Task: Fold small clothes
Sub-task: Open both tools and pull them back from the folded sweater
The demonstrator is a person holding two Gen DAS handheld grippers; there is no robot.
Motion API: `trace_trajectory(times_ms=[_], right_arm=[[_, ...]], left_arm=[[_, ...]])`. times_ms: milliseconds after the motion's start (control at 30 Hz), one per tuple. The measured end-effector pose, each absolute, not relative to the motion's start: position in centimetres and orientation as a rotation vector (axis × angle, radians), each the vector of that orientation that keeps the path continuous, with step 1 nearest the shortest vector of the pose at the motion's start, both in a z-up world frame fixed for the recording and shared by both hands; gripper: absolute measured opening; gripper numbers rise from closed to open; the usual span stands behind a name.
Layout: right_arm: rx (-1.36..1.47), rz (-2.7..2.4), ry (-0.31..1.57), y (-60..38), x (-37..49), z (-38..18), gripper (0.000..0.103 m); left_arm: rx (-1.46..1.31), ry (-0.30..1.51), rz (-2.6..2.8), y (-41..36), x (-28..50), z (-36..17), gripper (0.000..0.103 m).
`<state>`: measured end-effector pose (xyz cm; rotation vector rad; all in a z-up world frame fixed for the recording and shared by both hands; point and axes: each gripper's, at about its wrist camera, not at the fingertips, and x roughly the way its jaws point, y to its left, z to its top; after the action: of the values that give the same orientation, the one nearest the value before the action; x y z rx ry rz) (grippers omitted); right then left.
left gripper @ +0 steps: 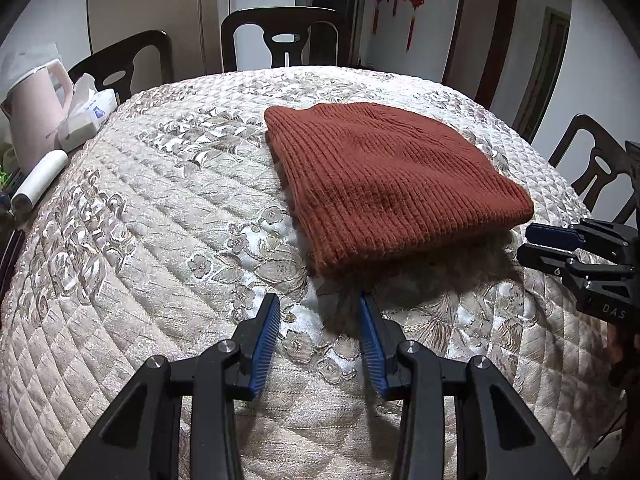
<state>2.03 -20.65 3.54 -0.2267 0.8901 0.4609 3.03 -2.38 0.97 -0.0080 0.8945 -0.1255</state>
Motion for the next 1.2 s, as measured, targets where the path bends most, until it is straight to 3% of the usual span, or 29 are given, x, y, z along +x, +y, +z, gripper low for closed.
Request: trace_trajectory(times_ms=[600, 1200], right_arm=[[-0.282, 0.451, 0.897, -20.09, 1.88, 2.86, 0.047], [-0.258, 0.442, 0.885, -20.15, 1.93, 3.21, 0.047]], left_arm=[[0.028, 0.898, -0.108, -2.79, 2.82, 0.80, 0.047], [-0.022, 0.890, -0.102, -2.37, 3.14, 1.13, 0.049]])
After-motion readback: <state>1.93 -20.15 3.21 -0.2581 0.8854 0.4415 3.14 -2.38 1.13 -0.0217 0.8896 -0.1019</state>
